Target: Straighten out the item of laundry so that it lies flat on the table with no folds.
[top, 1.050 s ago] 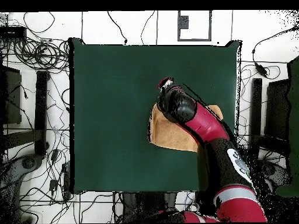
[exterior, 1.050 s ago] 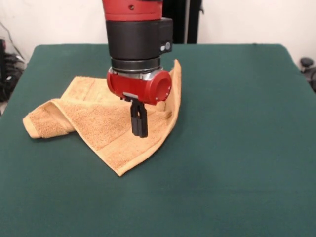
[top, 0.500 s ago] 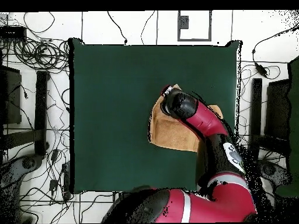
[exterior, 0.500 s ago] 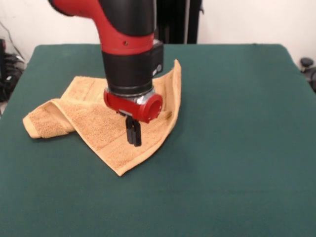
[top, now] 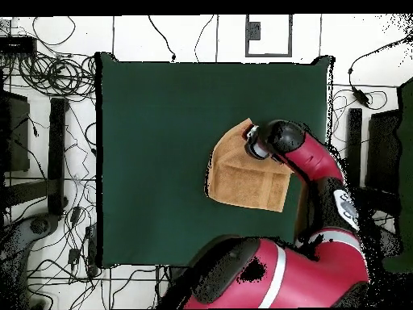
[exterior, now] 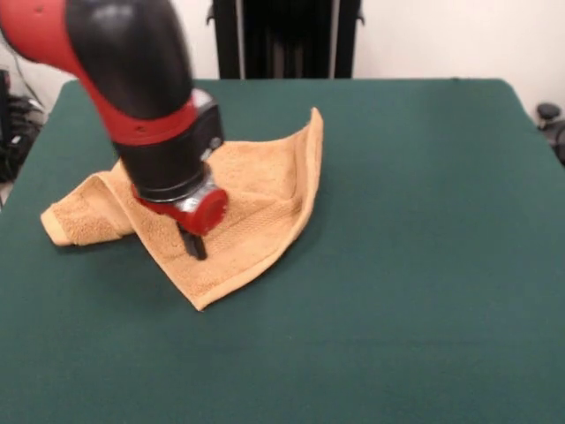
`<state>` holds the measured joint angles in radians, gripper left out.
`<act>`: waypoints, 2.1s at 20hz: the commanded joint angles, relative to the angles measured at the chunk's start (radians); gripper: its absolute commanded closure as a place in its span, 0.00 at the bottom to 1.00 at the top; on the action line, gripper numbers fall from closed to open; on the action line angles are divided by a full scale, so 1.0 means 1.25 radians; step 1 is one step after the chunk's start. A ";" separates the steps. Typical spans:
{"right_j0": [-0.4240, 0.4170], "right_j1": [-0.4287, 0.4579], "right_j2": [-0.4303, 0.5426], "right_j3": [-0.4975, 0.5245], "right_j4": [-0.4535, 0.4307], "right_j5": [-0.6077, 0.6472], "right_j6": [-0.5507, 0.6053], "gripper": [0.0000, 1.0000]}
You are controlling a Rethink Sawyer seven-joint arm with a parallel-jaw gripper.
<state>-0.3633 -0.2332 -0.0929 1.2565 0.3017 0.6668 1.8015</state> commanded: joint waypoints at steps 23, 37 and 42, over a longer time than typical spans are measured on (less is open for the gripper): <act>-0.023 0.015 0.043 -0.057 -0.250 -0.253 0.022 1.00; -0.053 -0.037 0.113 0.021 -0.237 -0.186 0.061 1.00; -0.064 -0.047 0.136 0.041 -0.235 -0.186 0.055 1.00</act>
<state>-0.4524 -0.2993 -0.0690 1.1684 -0.0054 0.4404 1.8015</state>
